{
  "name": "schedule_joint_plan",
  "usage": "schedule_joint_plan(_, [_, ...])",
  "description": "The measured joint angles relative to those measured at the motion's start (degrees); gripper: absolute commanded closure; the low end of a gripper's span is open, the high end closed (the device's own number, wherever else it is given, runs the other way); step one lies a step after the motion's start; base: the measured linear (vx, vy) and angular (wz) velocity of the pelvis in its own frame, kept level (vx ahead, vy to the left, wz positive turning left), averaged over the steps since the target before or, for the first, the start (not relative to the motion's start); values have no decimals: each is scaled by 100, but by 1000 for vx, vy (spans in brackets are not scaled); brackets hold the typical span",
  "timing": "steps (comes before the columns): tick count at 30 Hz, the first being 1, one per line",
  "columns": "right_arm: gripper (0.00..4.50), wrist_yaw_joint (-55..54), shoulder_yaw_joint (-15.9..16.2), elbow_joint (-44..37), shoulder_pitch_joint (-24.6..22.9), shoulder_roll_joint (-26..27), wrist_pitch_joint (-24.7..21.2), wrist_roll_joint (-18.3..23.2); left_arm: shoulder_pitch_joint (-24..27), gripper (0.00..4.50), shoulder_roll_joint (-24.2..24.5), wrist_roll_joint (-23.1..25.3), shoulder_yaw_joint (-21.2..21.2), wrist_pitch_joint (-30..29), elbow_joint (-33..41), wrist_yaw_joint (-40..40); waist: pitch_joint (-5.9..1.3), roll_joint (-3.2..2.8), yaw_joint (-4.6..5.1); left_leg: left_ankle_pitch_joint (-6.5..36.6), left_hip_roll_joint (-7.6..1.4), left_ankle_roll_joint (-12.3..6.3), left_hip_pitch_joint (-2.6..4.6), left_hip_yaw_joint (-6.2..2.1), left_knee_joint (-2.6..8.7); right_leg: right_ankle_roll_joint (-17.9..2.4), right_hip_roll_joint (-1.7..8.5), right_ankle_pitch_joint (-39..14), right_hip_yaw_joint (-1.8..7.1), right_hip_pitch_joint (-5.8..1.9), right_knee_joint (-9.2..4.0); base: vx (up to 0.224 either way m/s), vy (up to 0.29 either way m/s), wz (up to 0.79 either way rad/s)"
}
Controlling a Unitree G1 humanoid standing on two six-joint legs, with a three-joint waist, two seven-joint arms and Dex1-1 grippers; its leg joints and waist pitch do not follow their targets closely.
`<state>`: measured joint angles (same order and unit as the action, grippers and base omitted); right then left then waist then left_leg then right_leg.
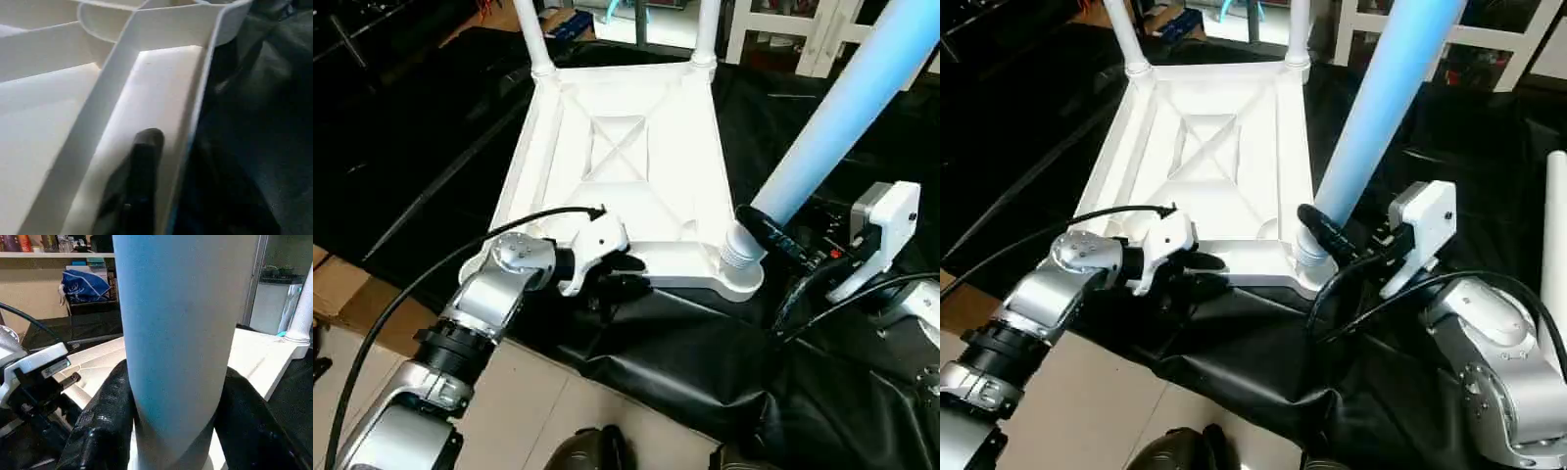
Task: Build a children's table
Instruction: Pick table leg
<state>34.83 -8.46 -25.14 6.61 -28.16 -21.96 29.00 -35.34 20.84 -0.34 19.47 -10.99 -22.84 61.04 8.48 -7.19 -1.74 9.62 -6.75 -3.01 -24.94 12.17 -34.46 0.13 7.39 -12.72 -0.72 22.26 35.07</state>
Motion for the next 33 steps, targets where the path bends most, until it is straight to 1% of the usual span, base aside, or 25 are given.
schedule_joint_plan(2, [264, 5, 0, 0, 25, -17, 0, -3, -40, 370, 15, 57, 67, -27, -6, -8, -2, -3, 0, 0, 0, 1, 2, 0, 1, -2, 0, 1, 0, -2, 0, 0, 0, 0])
schedule_joint_plan(5, [264, 11, 0, 10, 33, -28, 0, -11, -82, 381, 43, 71, 123, -33, -45, 24, -5, -7, 1, 0, 0, 1, 3, 0, 2, -1, 0, 2, 1, -2, -2, 0, 0, 0])
schedule_joint_plan(6, [264, 12, 0, 11, 47, -29, 0, -14, -100, 399, 43, 71, 132, -33, -64, 24, -6, -8, 4, 0, 0, 2, 2, 0, 2, -2, 0, 2, 1, -2, -4, 0, 0, 0])
schedule_joint_plan(8, [264, 9, 0, 21, 70, -34, 0, -17, -135, 406, 41, 87, 160, -6, -120, 23, -6, -8, 17, -1, 0, 2, 3, 0, 2, -7, 0, 5, 1, -2, -6, 0, 0, 0])
schedule_joint_plan(10, [264, -60, -1, 55, 129, -35, -45, -22, -180, 409, -25, 160, 172, 69, -183, 5, -5, -5, 48, -1, 0, 1, 2, 0, 2, -12, 0, 8, 1, -1, -10, 0, 0, 0])
schedule_joint_plan(14, [264, -176, -5, 111, 140, -26, -170, -10, -205, 432, -62, 179, 163, 97, -194, -18, -5, -6, 133, -1, 0, 2, -1, 1, 5, -12, 0, 8, 0, 2, -15, 0, 0, 0])
schedule_joint_plan(17, [264, -165, -5, 193, 138, -15, -170, -1, -194, 440, -55, 163, 158, 30, -120, -13, -5, -8, 193, 0, 0, 1, -7, 1, 12, -12, 0, 8, 0, 9, -19, 0, 0, 0])
schedule_joint_plan(18, [264, -101, -3, 253, 162, -18, -170, 14, -172, 448, -29, 114, 148, -37, -52, 4, 1, 2, 217, -1, 0, 1, -9, 1, 17, -12, -1, 8, 0, 15, -19, 0, 0, 0])
schedule_joint_plan(20, [264, -38, -9, 351, 217, -37, -170, 18, -134, 448, 24, 58, 148, -86, 27, 41, 2, 2, 240, -6, 0, -9, -18, 1, 21, -12, -1, 8, 1, 27, -19, 0, 0, 0])
schedule_joint_plan(24, [264, 300, -16, 633, 390, -183, -195, 223, -123, 448, 85, 24, 97, -46, 55, 145, 23, 38, 275, -15, 0, -24, -23, 2, 28, -11, -3, 7, 3, 43, -16, 0, 0, 0])
schedule_joint_plan(27, [264, 457, -11, 881, 450, -218, -194, 229, -106, 448, 165, 10, 92, 12, 76, 230, 38, 61, 284, -14, 0, -22, -23, 2, 31, -10, -4, 7, 4, 47, -16, 0, 0, 0])
schedule_joint_plan(30, [264, 552, -13, 1233, 638, -176, -195, 264, -47, 448, 277, -11, 62, 0, 194, 316, 61, 94, 296, -12, -1, -17, -23, 2, 31, -11, -1, 7, 5, 55, -18, 0, 0, 0])
schedule_joint_plan(33, [264, 704, 14, 1316, 688, -196, -194, 265, -41, 448, 305, -10, 60, -42, 282, 378, 80, 124, 281, -4, 0, -3, -22, 3, 38, -11, -1, 7, 5, 57, -21, 0, 0, 0])
